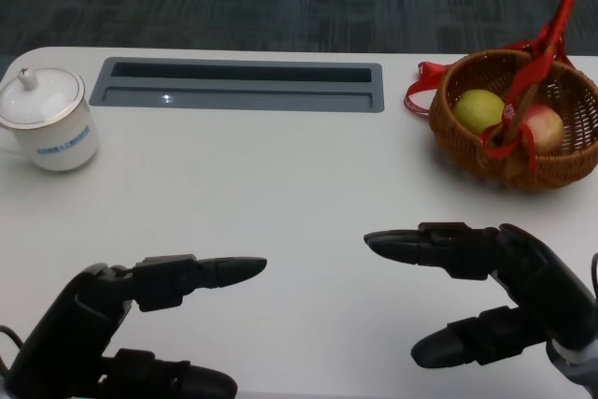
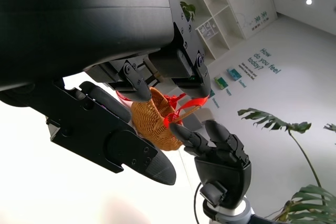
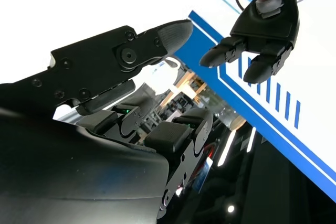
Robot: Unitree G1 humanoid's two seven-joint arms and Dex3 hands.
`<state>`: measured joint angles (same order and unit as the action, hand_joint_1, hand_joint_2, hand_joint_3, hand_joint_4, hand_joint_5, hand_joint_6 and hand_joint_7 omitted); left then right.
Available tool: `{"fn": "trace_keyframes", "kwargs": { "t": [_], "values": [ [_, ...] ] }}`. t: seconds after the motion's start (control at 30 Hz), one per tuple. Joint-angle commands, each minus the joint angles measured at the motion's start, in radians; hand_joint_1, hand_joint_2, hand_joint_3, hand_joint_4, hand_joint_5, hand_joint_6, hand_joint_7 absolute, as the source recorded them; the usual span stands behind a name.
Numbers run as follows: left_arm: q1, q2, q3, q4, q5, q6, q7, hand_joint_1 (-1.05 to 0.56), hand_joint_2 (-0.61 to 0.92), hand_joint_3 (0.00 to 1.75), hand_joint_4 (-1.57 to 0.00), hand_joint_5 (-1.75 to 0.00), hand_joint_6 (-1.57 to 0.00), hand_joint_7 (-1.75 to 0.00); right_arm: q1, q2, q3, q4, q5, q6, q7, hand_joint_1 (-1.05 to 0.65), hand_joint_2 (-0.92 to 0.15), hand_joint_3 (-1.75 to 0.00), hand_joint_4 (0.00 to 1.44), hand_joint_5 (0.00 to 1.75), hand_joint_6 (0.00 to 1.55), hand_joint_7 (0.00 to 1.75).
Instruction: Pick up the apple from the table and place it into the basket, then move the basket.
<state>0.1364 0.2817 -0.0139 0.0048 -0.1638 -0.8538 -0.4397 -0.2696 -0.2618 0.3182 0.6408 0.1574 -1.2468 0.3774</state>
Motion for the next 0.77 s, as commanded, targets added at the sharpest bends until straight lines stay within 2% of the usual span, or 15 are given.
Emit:
{"fn": "trace_keyframes", "kwargs": {
  "t": [0.03,0.4,0.77],
  "values": [
    [0.002,0.014,0.023,-0.001,0.004,-0.002,0.009,-0.54,0.72,0.00,-0.80,0.00,-0.75,0.00,-0.021,0.019,-0.017,0.034,0.035,-0.014,0.041,-0.34,-0.77,0.00,0.74,0.01,0.69,0.01],
    [0.002,0.015,0.034,-0.004,0.001,0.005,0.003,-0.52,0.71,0.00,-0.80,0.00,-0.75,0.00,-0.038,0.062,-0.064,0.077,0.056,-0.022,0.119,-0.33,-0.76,0.00,0.75,0.00,0.71,0.01],
    [-0.003,0.014,0.038,-0.001,0.002,0.002,0.005,-0.53,0.71,0.00,-0.81,0.00,-0.75,0.00,-0.027,0.072,-0.089,0.061,0.074,-0.018,0.165,-0.32,-0.76,0.00,0.75,0.00,0.70,0.00]
  ]
}}
